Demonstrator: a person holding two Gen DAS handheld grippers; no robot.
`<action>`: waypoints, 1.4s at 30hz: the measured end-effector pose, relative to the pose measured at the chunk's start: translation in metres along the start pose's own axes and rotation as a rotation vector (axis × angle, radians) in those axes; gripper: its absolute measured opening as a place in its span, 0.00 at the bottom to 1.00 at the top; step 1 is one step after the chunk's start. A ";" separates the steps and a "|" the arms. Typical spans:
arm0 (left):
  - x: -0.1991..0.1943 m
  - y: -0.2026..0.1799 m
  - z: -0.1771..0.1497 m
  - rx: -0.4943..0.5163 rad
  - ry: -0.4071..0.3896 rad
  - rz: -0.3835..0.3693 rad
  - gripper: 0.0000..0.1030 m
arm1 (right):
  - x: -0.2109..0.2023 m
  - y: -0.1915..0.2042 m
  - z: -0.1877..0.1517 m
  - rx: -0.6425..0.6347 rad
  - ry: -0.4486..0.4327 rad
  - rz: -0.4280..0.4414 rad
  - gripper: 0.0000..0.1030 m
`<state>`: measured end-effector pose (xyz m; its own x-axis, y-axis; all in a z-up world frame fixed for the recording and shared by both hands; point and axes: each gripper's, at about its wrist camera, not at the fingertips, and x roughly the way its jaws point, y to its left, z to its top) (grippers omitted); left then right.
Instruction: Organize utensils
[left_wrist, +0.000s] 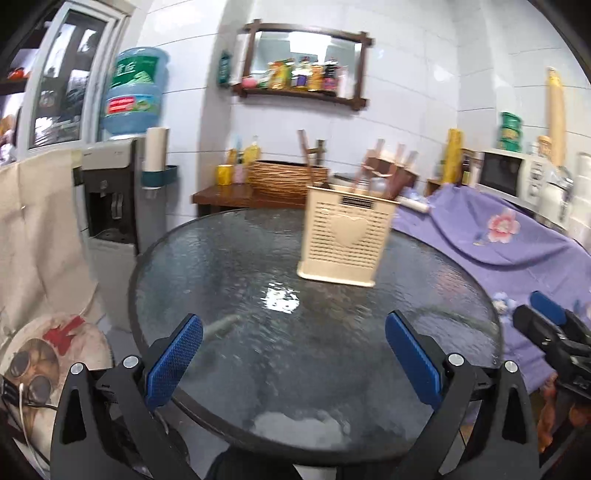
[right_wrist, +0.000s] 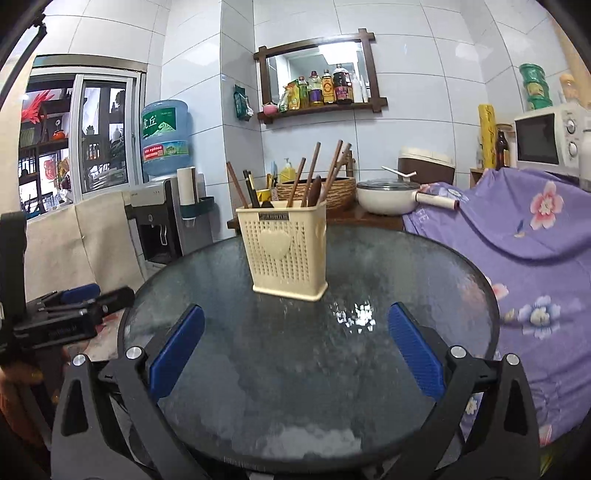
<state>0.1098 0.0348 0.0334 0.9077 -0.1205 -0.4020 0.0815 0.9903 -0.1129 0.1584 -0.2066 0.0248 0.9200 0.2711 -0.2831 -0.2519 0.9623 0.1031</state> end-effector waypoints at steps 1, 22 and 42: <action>-0.004 -0.003 -0.003 0.015 -0.008 0.002 0.94 | -0.004 -0.001 -0.005 0.004 0.000 -0.003 0.95; -0.034 -0.018 -0.021 0.037 -0.051 0.046 0.94 | -0.046 0.012 -0.014 -0.026 -0.061 0.027 0.95; -0.033 -0.016 -0.019 0.027 -0.045 0.035 0.94 | -0.044 0.011 -0.014 -0.033 -0.049 0.026 0.95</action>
<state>0.0705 0.0213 0.0316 0.9277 -0.0828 -0.3639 0.0597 0.9955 -0.0742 0.1112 -0.2076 0.0245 0.9265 0.2951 -0.2334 -0.2846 0.9555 0.0783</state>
